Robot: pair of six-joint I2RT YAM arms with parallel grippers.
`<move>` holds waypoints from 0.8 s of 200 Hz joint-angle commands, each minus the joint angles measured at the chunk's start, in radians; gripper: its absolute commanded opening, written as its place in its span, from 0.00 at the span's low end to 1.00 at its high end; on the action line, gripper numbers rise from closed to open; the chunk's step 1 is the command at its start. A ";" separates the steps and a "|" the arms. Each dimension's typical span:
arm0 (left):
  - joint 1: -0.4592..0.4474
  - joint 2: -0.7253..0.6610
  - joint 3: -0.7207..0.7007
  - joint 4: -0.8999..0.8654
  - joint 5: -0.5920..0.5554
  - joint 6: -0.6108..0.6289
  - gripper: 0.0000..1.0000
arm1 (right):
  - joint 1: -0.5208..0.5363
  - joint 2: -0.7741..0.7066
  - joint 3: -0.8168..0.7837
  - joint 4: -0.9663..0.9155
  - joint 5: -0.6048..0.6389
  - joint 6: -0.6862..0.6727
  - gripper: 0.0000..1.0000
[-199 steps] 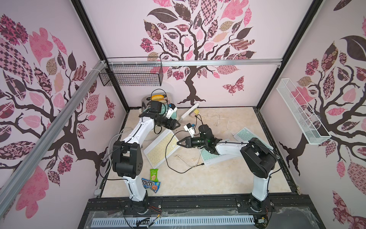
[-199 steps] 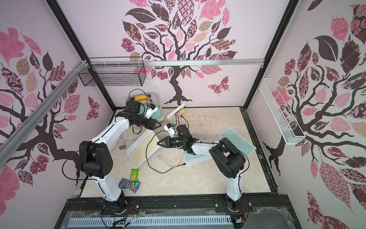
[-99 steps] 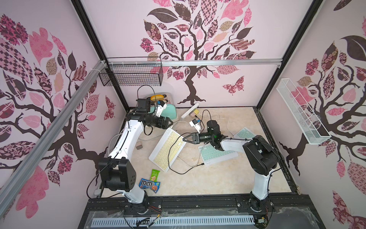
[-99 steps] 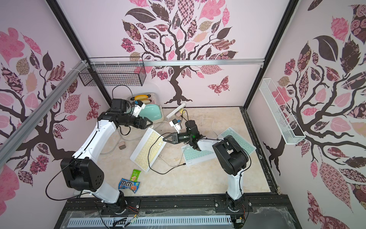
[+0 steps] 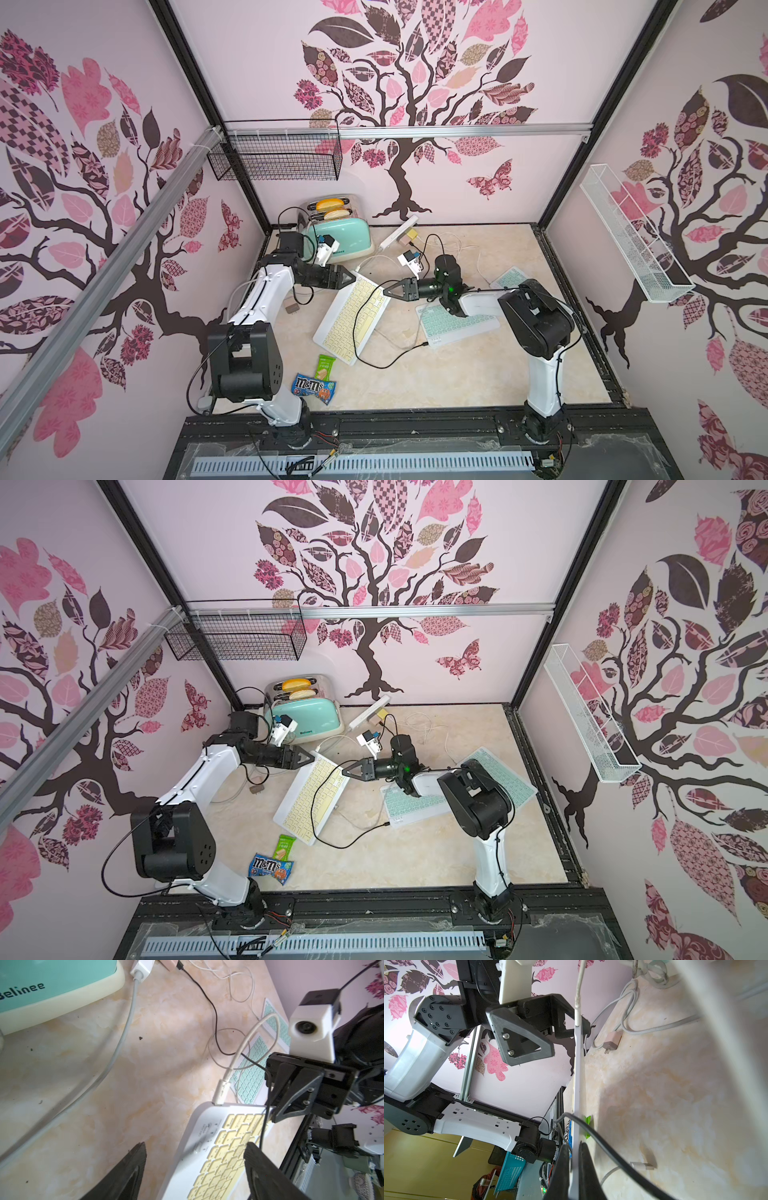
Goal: Unplug the wireless keyboard
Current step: Pick up the keyboard from the center of the board.
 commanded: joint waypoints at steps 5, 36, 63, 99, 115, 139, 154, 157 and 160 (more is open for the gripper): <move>0.007 0.007 -0.042 0.044 0.155 0.009 0.73 | -0.006 -0.007 0.038 0.089 -0.017 0.025 0.00; 0.011 0.029 -0.067 0.050 0.185 0.025 0.71 | -0.014 0.013 0.031 0.193 -0.041 0.088 0.00; 0.047 0.040 -0.061 0.050 0.204 0.034 0.71 | -0.021 0.020 0.025 0.262 -0.061 0.131 0.00; 0.056 0.042 -0.057 0.041 0.321 0.060 0.66 | -0.026 0.022 0.036 0.265 -0.063 0.140 0.00; 0.056 0.044 -0.051 0.015 0.378 0.090 0.63 | -0.027 0.023 0.045 0.275 -0.061 0.153 0.00; 0.055 0.043 -0.045 0.013 0.438 0.093 0.53 | -0.029 0.023 0.056 0.293 -0.061 0.175 0.00; 0.055 0.041 -0.038 0.008 0.457 0.097 0.46 | -0.030 0.023 0.067 0.303 -0.063 0.188 0.00; 0.056 0.042 -0.036 0.007 0.459 0.096 0.44 | -0.031 0.023 0.066 0.306 -0.061 0.190 0.00; 0.056 0.040 -0.035 0.006 0.460 0.097 0.42 | -0.032 0.023 0.065 0.308 -0.061 0.193 0.00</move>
